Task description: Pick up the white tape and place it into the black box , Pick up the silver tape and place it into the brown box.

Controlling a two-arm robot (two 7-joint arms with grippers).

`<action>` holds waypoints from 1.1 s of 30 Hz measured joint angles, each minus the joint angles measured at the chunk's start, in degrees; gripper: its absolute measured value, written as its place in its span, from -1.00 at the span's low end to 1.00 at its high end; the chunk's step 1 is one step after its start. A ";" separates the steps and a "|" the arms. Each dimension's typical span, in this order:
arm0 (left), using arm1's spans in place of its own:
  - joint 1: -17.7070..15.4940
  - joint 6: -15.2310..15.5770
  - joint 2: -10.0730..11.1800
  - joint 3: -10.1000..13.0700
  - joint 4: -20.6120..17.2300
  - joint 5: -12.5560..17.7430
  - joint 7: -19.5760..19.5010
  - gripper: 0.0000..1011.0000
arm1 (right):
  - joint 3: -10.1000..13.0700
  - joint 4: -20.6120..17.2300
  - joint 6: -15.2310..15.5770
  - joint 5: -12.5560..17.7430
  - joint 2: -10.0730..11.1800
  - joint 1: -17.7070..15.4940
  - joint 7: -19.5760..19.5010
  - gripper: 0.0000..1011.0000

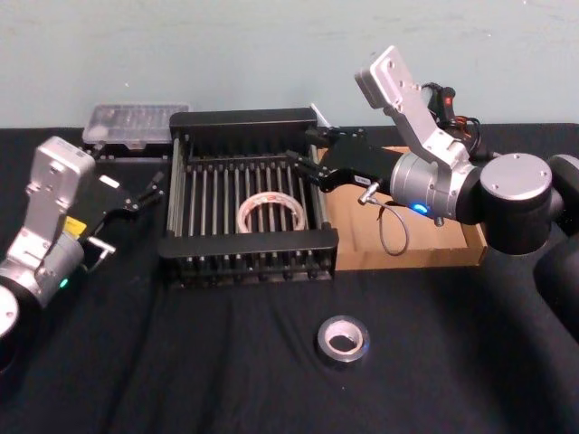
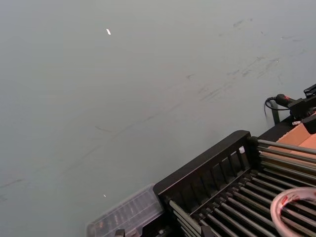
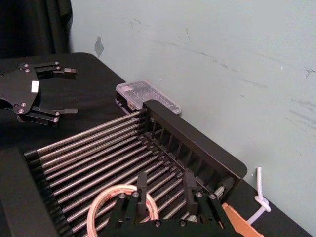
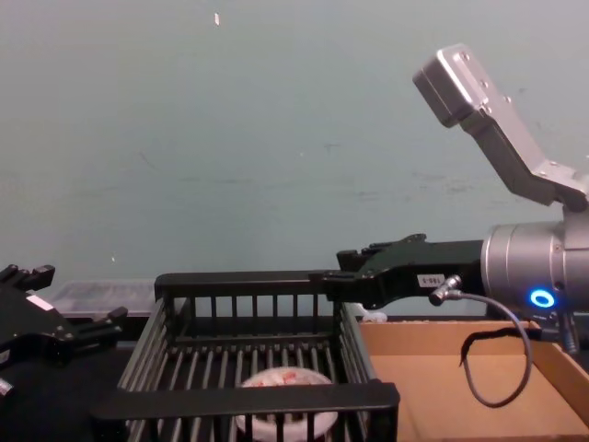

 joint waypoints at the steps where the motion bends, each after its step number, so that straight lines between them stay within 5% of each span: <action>1: 0.00 0.00 0.00 0.00 0.00 0.00 0.00 0.98 | 0.00 -0.01 0.01 0.01 0.00 0.00 0.00 -0.04; 17: 0.00 0.00 0.00 0.00 0.00 0.00 0.00 0.98 | 0.00 -0.02 0.05 0.06 -0.01 0.00 0.00 0.92; 33: 0.00 0.00 0.00 0.00 0.00 0.00 0.00 0.98 | 0.62 -2.51 0.86 0.48 0.93 -1.14 -0.58 0.98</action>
